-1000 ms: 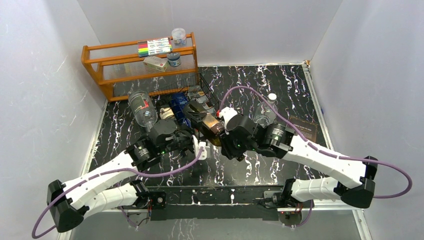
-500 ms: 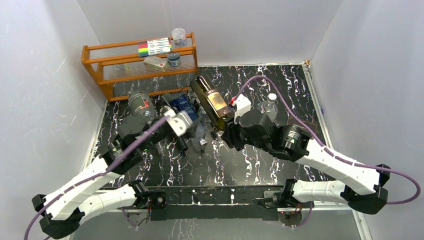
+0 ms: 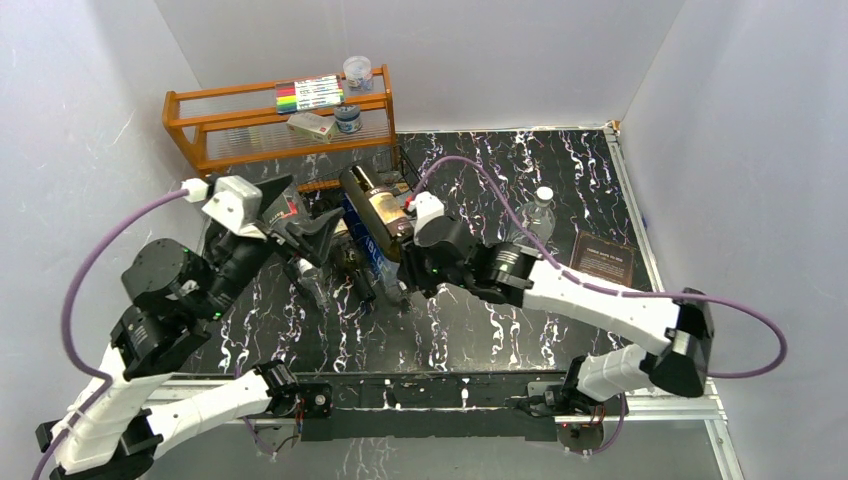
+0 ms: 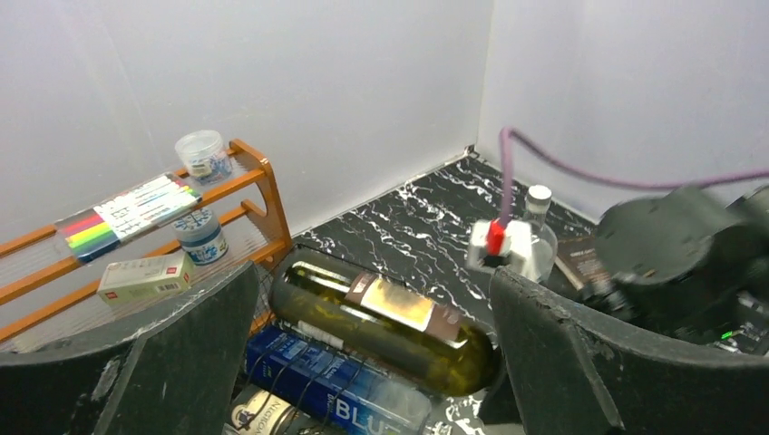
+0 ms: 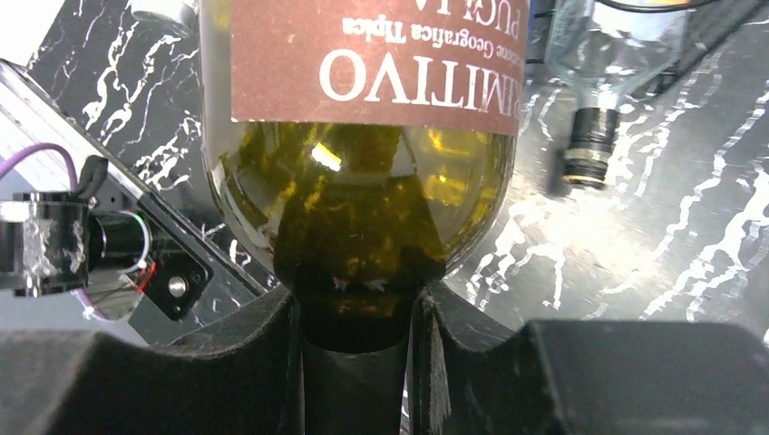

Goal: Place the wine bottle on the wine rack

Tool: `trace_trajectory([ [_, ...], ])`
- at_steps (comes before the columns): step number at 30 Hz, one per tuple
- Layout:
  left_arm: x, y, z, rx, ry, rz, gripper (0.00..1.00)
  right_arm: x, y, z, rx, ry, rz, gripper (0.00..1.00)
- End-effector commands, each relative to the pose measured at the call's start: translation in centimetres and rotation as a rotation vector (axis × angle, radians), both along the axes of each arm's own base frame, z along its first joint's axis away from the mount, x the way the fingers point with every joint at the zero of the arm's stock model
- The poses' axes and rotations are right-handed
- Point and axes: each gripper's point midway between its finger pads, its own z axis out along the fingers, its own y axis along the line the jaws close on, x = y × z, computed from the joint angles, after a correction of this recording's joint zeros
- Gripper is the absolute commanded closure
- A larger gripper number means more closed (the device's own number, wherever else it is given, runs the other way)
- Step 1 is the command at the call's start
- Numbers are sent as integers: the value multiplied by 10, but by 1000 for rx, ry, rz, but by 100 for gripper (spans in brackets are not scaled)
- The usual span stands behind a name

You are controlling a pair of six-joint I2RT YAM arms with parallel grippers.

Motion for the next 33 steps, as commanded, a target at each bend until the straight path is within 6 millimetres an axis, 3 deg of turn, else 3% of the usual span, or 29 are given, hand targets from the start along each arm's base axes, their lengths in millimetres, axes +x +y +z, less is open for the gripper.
trace_trajectory([
  [1, -13, 21, 23, -82, 6, 18, 2, 22, 58, 71, 310, -72, -21, 100],
  [10, -21, 10, 13, -5, 36, -58, 2, 40, 122, 38, 324, 13, -13, 100],
  [18, -22, 21, 4, 20, 34, -26, 2, 68, 147, 37, 432, 100, -112, 100],
  [20, -23, 25, 4, 26, 29, -16, 2, 71, 157, 21, 410, 132, -93, 100],
  [25, -21, 28, -2, 52, 25, -1, 2, 66, 177, 2, 369, 178, -12, 100],
  [33, -19, 29, -10, 96, 19, 8, 2, 62, 182, -25, 337, 252, -20, 100],
])
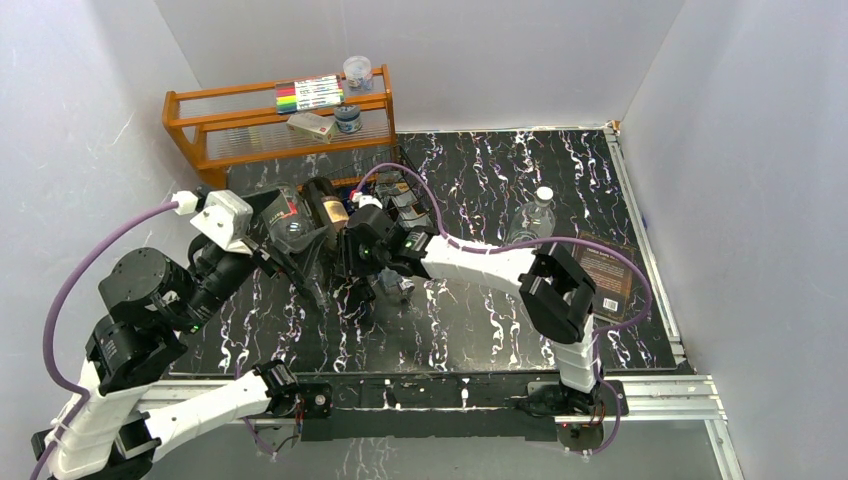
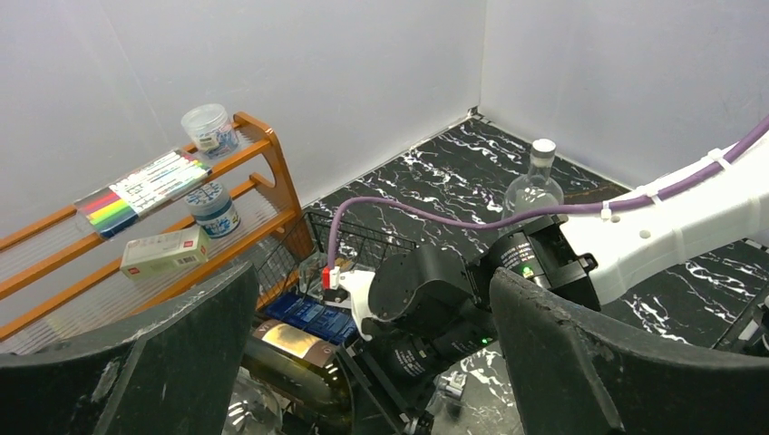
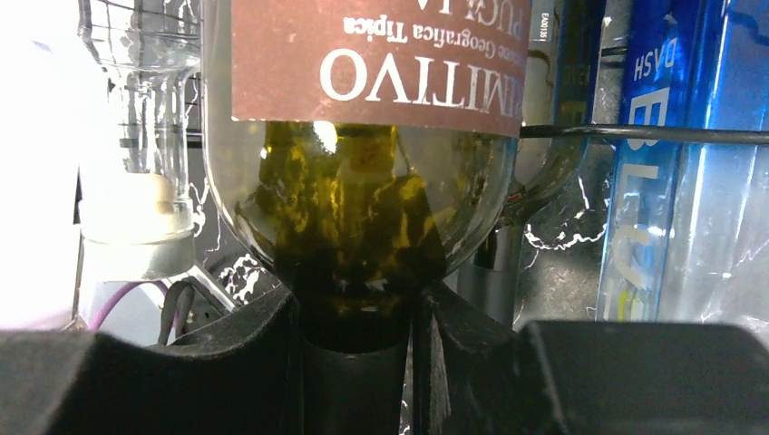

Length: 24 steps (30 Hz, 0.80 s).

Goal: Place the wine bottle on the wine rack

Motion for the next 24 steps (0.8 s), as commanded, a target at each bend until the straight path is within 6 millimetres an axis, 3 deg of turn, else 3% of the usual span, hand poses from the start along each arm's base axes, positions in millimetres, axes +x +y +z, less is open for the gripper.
trace_trajectory([
  [1, 2, 3, -5, 31, -12, 16, 2, 10, 29, 69, 204, -86, 6, 97],
  [5, 4, 2, -8, 42, -11, 21, 2, 15, 29, 63, 193, -62, 7, 66],
  [8, 5, 1, -9, 51, -10, 22, 2, 20, 30, 62, 192, -58, 7, 51],
  [16, 7, 5, -8, 52, -12, 44, 2, 24, 28, 69, 195, -91, 7, 21],
  [24, 10, 8, -3, 52, -13, 70, 2, 16, 3, 93, 201, -135, 12, 8],
])
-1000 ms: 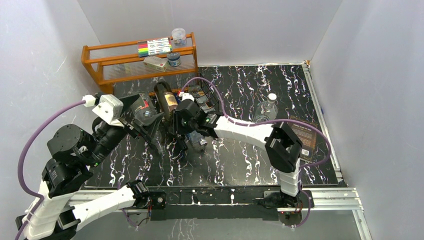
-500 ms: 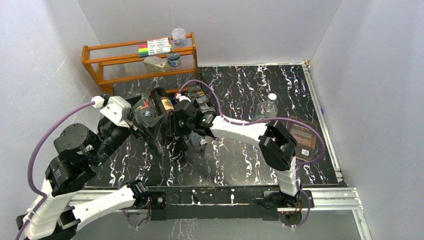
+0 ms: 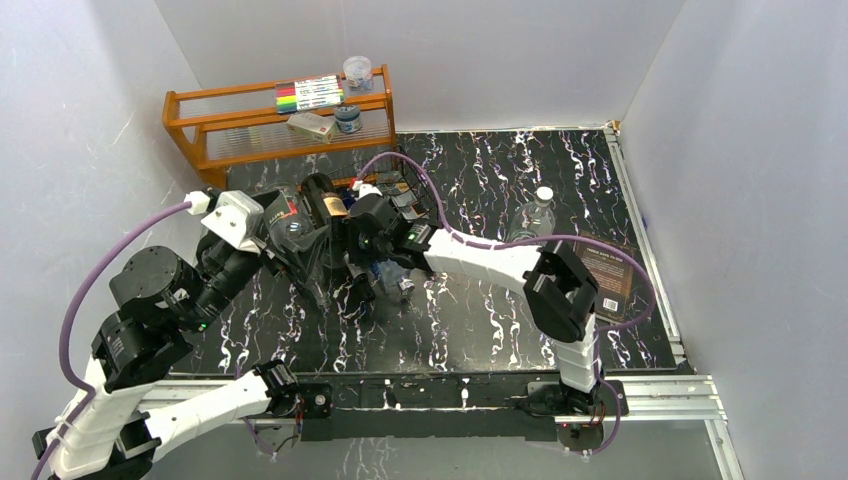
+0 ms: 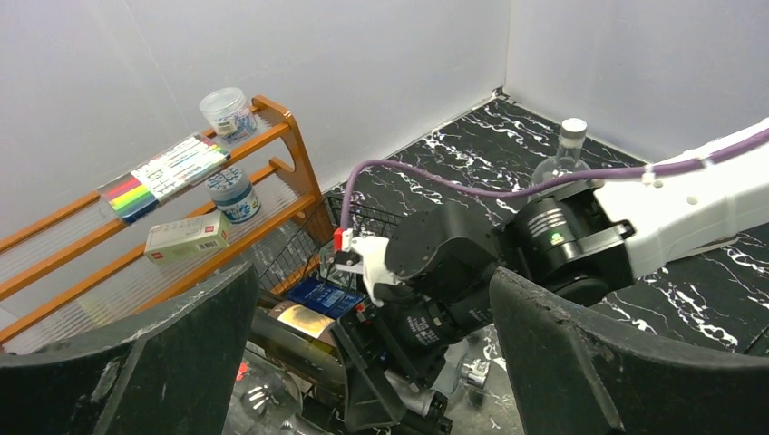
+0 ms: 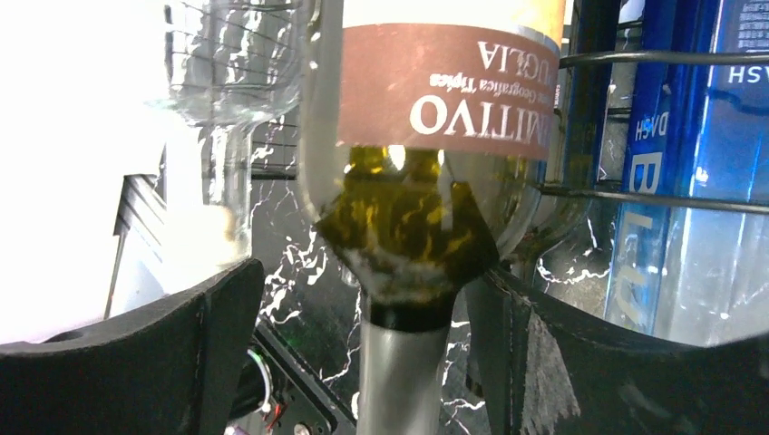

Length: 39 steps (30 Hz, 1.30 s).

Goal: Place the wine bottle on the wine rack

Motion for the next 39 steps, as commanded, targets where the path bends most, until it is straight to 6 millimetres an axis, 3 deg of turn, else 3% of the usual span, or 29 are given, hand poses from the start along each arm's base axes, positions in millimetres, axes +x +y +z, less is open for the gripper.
trace_trajectory([
  [1, 3, 5, 10, -7, -13, 32, 2, 1, -12, 81, 145, -128, 4, 6],
  [8, 0, -1, 13, -33, 2, -1, 2, 8, -68, 126, 176, -236, -94, 2],
  [9, -2, -5, 11, -34, 10, -21, 2, 8, -83, 138, 177, -276, -120, 2],
  [10, -3, -11, 5, -33, 30, -44, 2, 9, -104, 151, 167, -327, -163, 3],
  [11, -2, -17, -7, -22, 59, -55, 2, 14, -137, 160, 116, -375, -254, 3],
  [13, 4, -33, -33, -8, 126, -78, 2, 19, -203, 165, -7, -429, -422, 3],
  [14, 6, -44, -46, 2, 164, -96, 2, 20, -227, 171, -35, -449, -478, 3],
  [16, 9, -83, -84, -7, 282, -188, 2, 30, -295, 171, -198, -471, -646, 4],
  [20, 16, -123, -113, -49, 389, -260, 2, 65, -380, 158, -449, -435, -817, 4],
  [25, 19, -135, -123, -56, 432, -276, 2, 83, -420, 137, -542, -372, -885, 4],
  [31, 24, -147, -142, -47, 499, -269, 2, 97, -422, 100, -562, -301, -847, 7],
  [36, 26, -150, -154, -28, 536, -253, 2, 111, -429, 74, -610, -239, -839, 25],
  [39, 25, -148, -161, -7, 558, -247, 2, 117, -426, 70, -597, -268, -814, 35],
])
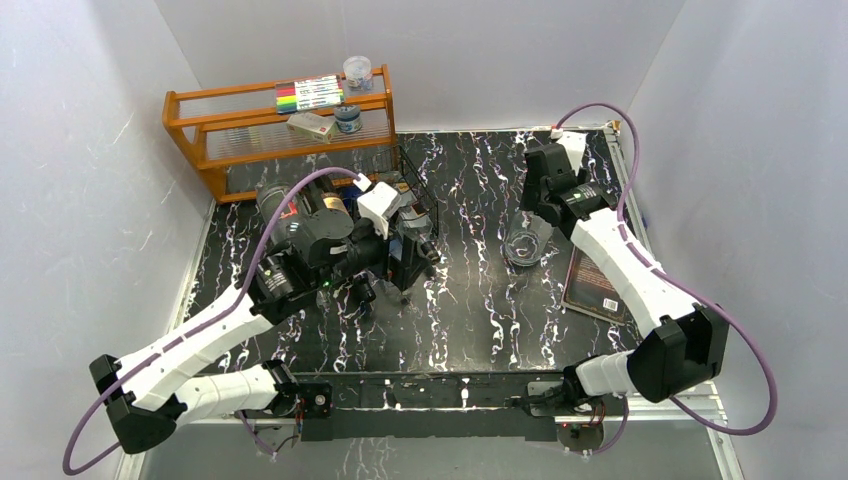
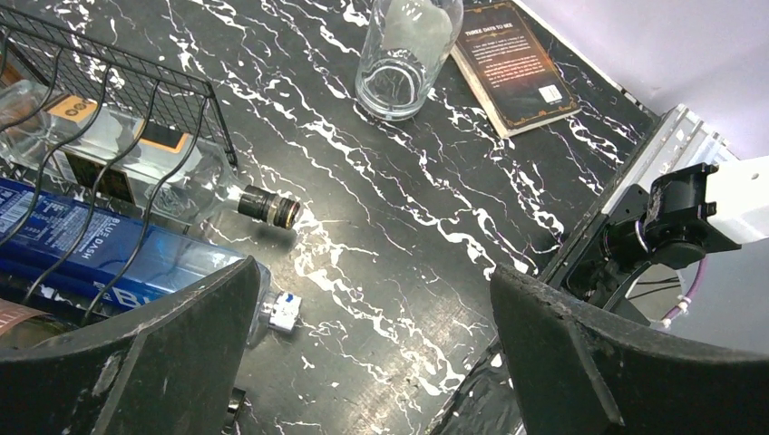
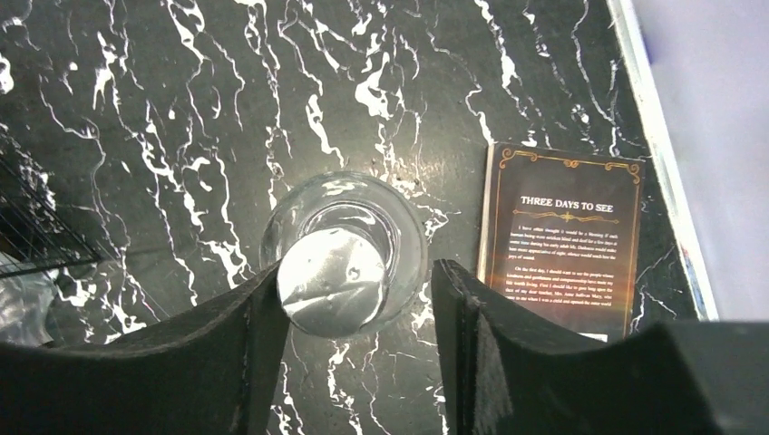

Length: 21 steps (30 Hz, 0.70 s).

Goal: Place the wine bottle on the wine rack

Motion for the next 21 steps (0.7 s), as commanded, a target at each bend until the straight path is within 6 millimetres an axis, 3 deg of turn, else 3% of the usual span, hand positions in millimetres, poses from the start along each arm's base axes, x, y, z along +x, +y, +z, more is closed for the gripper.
trace_trajectory([
  [1, -4, 1, -4, -4, 22, -5, 2, 13, 5, 1, 15, -57, 47, 38],
  [8, -3, 1, -14, 15, 29, 1, 2, 22, 18, -11, 30, -17, 125, 61],
  [12, -1, -2, -19, 23, 36, -2, 2, 18, 19, -11, 33, -2, 140, 85],
  [15, -3, -8, -25, 35, 52, -38, 2, 8, 28, 0, 91, -13, 198, 100],
  [21, -6, -31, -37, 56, 72, -142, 2, -23, 60, 18, 289, -53, 350, 100],
])
